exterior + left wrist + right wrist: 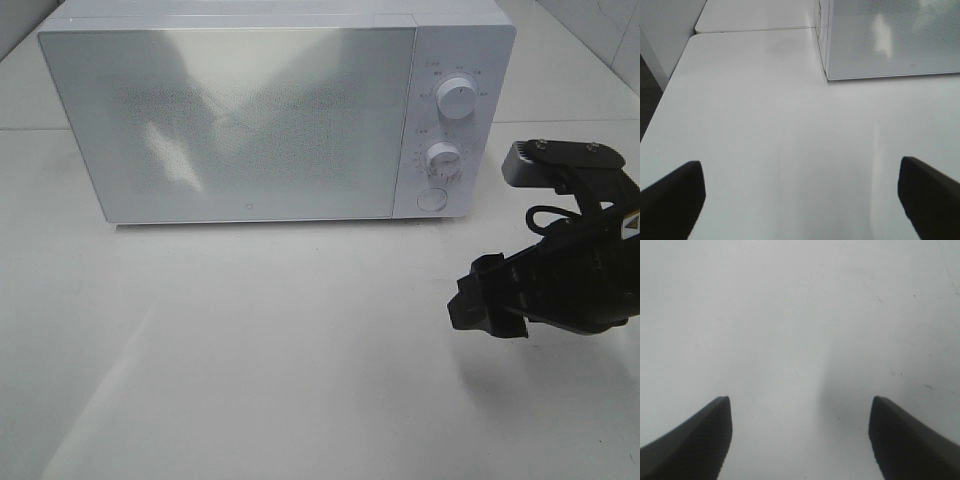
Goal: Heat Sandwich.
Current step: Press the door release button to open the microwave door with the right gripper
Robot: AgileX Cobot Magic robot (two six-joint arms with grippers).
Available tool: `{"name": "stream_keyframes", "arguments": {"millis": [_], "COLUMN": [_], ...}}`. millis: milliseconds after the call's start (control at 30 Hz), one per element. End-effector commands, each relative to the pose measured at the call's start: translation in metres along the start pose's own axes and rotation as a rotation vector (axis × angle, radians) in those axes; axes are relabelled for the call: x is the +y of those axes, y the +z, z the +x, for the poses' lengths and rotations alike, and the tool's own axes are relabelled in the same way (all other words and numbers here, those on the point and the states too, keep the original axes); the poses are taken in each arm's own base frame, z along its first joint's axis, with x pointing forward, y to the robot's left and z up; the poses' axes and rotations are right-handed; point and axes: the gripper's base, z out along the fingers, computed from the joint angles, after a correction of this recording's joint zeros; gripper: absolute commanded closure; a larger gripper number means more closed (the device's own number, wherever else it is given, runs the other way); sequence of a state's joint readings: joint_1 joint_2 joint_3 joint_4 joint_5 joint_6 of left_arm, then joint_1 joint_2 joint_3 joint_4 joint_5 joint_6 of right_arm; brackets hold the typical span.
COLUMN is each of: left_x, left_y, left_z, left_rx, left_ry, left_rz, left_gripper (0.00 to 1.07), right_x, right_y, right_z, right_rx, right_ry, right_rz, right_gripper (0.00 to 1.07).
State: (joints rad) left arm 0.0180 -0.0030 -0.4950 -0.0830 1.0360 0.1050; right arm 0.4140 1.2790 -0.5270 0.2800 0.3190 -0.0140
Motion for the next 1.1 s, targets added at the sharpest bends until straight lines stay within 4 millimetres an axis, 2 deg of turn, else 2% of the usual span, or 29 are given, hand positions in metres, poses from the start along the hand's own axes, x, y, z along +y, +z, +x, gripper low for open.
{"name": "stream_keyframes", "arguments": {"millis": [33,200,233,300,367,467,500,567,667,733,833,867,1100], "left_x": [-0.001,-0.001,-0.001,-0.001,-0.001,-0.001,-0.001,-0.001,-0.001,-0.001,-0.001,-0.001,-0.001], "left_y": [-0.004,-0.004,-0.004,-0.004,-0.004,-0.004,-0.004,-0.004,-0.004,-0.004,-0.004,-0.004,-0.004], "left_z": [0.001,0.001,0.001,0.001,0.001,0.001,0.001,0.001,0.001,0.001,0.001,0.001,0.001], "left_rx": [-0.035,-0.035,-0.035,-0.035,-0.035,-0.035,-0.035,-0.035,-0.035,-0.035,-0.035,-0.035,-0.035], "left_ry": [-0.013,-0.013,-0.013,-0.013,-0.013,-0.013,-0.013,-0.013,-0.013,-0.013,-0.013,-0.013,-0.013], "left_rz": [0.005,0.005,0.005,0.005,0.005,0.005,0.005,0.005,0.005,0.005,0.005,0.005,0.005], "left_gripper": [0.07,0.07,0.07,0.07,0.07,0.07,0.07,0.07,0.07,0.07,0.07,0.07,0.07], "right_x": [-0.001,-0.003,-0.003,-0.003,-0.002,-0.002,-0.002,-0.002,-0.002,-0.005,-0.007,-0.010,-0.021], "right_y": [-0.011,-0.038,-0.038,-0.055,-0.060,-0.082,-0.082,-0.100,-0.112,-0.129,-0.139,-0.148,-0.157], "right_z": [0.001,0.007,0.007,0.011,0.012,0.021,0.021,0.031,0.038,0.051,0.059,0.068,0.092], "right_rx": [0.020,0.054,0.054,0.061,0.061,0.037,0.037,0.001,-0.027,-0.083,-0.111,-0.143,-0.225], "right_ry": [-0.064,-0.134,-0.134,-0.161,-0.162,-0.169,-0.169,-0.178,-0.185,-0.204,-0.215,-0.221,-0.130], "right_rz": [0.014,0.060,0.060,0.072,0.071,0.062,0.062,0.057,0.054,0.064,0.077,0.090,0.142], "right_gripper": [0.33,0.33,0.33,0.33,0.33,0.33,0.33,0.33,0.33,0.33,0.33,0.33,0.33]}}
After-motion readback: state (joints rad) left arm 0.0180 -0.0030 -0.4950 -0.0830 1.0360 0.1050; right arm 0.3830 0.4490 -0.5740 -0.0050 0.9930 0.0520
